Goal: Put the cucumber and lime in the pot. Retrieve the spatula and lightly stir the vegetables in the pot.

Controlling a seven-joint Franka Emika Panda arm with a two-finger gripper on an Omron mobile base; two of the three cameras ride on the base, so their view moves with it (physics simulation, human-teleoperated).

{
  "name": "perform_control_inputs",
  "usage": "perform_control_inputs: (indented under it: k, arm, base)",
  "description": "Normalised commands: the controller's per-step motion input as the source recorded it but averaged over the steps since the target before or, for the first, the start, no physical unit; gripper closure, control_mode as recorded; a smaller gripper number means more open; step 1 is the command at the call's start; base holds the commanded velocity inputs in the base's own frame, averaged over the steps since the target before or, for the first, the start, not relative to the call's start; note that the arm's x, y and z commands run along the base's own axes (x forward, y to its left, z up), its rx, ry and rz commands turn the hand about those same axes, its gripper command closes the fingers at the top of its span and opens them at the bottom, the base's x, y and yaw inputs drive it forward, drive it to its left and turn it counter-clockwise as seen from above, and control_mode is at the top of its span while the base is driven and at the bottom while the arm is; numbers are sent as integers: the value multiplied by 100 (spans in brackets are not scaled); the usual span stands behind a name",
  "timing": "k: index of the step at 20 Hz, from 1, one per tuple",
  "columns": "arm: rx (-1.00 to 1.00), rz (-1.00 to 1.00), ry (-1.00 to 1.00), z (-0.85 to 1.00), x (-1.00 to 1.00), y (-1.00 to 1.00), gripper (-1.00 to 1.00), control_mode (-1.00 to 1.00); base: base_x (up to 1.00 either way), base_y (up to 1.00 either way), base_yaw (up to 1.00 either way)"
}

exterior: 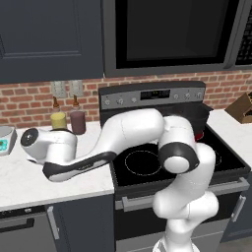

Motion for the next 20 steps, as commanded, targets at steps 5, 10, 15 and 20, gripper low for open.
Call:
perform_control_inputs:
  k: [5,10,15,20]
  arm:
    - [0,0,0,-37,21,-18,-100,-100]
    - [3,0,0,-25,29,-17,-100,-100]
    - [8,0,0,-14,43,-13,-100,-100]
    - [10,0,6,-20,49,-22,-100,-100]
  base:
    - [0,0,0]
    - [0,0,0]
    - [0,0,0]
    - [0,0,0]
